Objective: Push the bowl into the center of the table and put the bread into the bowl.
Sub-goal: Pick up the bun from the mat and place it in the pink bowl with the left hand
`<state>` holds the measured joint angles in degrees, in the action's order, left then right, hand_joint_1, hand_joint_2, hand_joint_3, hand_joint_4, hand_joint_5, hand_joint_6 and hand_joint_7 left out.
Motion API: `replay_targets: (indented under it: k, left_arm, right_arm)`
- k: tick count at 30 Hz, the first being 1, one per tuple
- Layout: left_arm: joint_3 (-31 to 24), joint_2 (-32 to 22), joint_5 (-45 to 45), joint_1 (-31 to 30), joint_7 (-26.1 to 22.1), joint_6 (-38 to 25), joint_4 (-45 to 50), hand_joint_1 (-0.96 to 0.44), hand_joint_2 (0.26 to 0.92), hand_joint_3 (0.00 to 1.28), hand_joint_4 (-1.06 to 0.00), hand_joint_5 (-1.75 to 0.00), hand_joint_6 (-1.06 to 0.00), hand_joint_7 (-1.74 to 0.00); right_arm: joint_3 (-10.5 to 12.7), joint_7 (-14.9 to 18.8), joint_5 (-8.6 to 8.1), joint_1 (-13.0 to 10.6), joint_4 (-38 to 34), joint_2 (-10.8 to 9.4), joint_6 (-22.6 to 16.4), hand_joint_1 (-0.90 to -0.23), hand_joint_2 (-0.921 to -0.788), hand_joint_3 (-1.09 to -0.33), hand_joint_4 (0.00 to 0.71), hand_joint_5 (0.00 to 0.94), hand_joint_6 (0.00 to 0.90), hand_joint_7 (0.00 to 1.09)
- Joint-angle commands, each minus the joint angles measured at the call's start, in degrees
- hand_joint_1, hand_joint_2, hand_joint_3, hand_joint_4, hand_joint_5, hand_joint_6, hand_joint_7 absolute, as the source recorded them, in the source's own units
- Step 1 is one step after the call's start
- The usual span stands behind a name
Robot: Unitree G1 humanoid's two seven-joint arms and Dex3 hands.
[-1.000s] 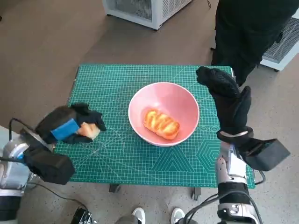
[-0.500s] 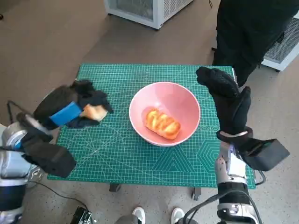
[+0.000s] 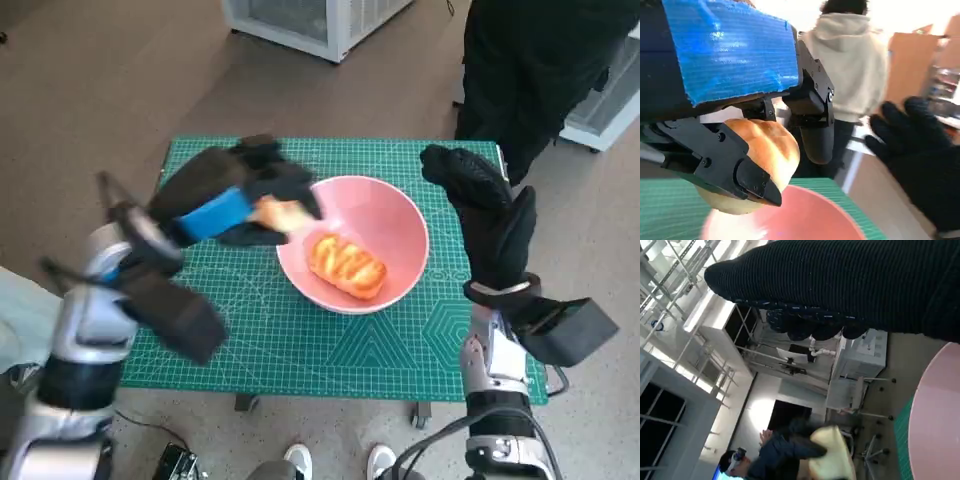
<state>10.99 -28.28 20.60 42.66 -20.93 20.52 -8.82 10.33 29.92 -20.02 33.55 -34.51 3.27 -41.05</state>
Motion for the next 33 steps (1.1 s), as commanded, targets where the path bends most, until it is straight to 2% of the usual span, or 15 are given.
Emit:
replay_targets:
  k: [1, 9, 15, 33]
  left_arm:
    - [2.7, 2.9, 1.7, 3.9, -0.3, -0.9, -4.7, 0.00, 0.920, 0.03, -0.73, -1.11, -0.67, -1.13]
    - [6.6, 8.7, 4.1, 10.0, 1.9, 0.4, -19.2, 0.00, 0.920, 0.04, -0.74, -1.10, -0.63, -1.17]
    - [8.2, 11.4, 4.8, 11.2, 2.6, 1.7, -24.6, 0.00, 0.920, 0.06, -0.71, -1.13, -0.62, -1.18]
    - [12.1, 15.1, 7.9, 14.6, 6.4, 6.3, -41.7, 0.00, 0.920, 0.07, -0.70, -1.14, -0.61, -1.20]
  right_arm:
    - [0.4, 0.1, -0.22, -1.6, -0.2, 0.4, 0.4, -0.768, -0.921, -0.770, 0.215, 0.002, 0.042, 0.58]
    - [0.7, -0.2, 0.08, -2.2, 0.0, 0.6, 0.0, -0.761, -0.921, -0.771, 0.218, 0.003, 0.039, 0.59]
    - [1.0, -0.3, 0.12, -2.5, 0.1, 0.8, -0.1, -0.761, -0.921, -0.770, 0.219, 0.004, 0.037, 0.59]
    - [1.2, -0.7, 0.12, -3.0, 0.8, 1.1, 0.2, -0.761, -0.921, -0.769, 0.221, 0.003, 0.040, 0.58]
